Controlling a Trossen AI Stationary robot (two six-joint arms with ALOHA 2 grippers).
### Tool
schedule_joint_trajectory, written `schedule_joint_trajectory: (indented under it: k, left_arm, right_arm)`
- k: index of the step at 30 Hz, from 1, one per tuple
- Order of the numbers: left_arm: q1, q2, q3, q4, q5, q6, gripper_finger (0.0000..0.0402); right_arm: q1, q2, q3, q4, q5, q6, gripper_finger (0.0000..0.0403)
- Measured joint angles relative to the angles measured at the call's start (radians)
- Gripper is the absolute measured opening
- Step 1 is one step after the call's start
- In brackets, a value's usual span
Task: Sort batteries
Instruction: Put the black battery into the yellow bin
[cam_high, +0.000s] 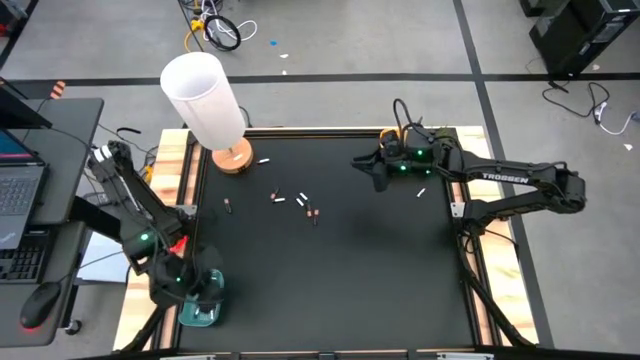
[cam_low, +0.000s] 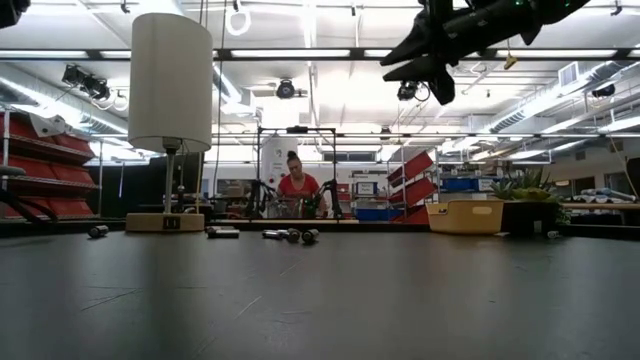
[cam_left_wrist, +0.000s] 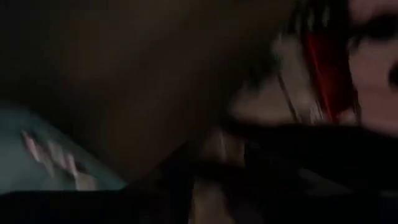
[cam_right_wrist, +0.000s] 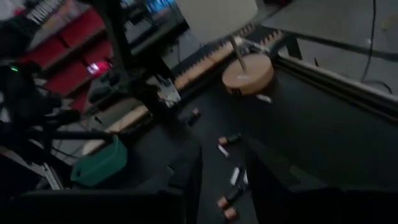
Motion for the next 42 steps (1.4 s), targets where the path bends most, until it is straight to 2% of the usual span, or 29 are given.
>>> schedule_joint_trajectory:
  k: [3,5,9,13,16,20,24,28,33,42]
  left_arm:
    - [0.069,0.002,0.017,-0.093,-0.12,0.043,0.0146]
    - [0.131,0.003,0.014,-0.154,-0.143,0.04,0.0143]
    - [0.275,0.018,-0.004,-0.302,-0.137,0.014,0.0141]
    - [0.405,0.023,-0.019,-0.497,-0.126,-0.172,0.014]
    - [0.486,0.017,-0.052,-0.568,-0.103,-0.239,0.014]
    - [0.58,0.014,-0.105,-0.539,-0.061,-0.247,0.0145]
    - [0.656,0.014,-0.166,-0.37,-0.071,-0.233,0.0161]
    - [0.723,0.015,-0.23,-0.288,-0.072,-0.241,0.0183]
    - [0.799,0.016,-0.282,-0.335,-0.058,-0.242,0.0195]
    - [0.948,0.015,-0.34,-0.333,-0.06,-0.104,0.0196]
  right_arm:
    - [0.011,0.01,0.001,0.051,-0.001,0.01,0.011]
    - [0.025,0.011,0.0,0.056,-0.001,0.02,0.0109]
    - [0.075,0.006,0.0,0.058,-0.005,0.038,0.0103]
    - [0.143,0.006,0.0,0.057,-0.006,0.047,0.0093]
    - [0.188,0.006,0.0,0.058,-0.006,0.047,0.0087]
    - [0.22,0.006,0.0,0.06,-0.029,0.036,0.0085]
    - [0.222,0.005,0.0,0.064,-0.102,0.014,0.0085]
    - [0.222,-0.002,0.0,0.062,-0.142,0.008,0.0084]
    - [0.209,-0.019,0.0,0.061,-0.146,-0.023,0.0084]
    - [0.171,-0.026,0.0,0.062,-0.128,-0.005,0.0084]
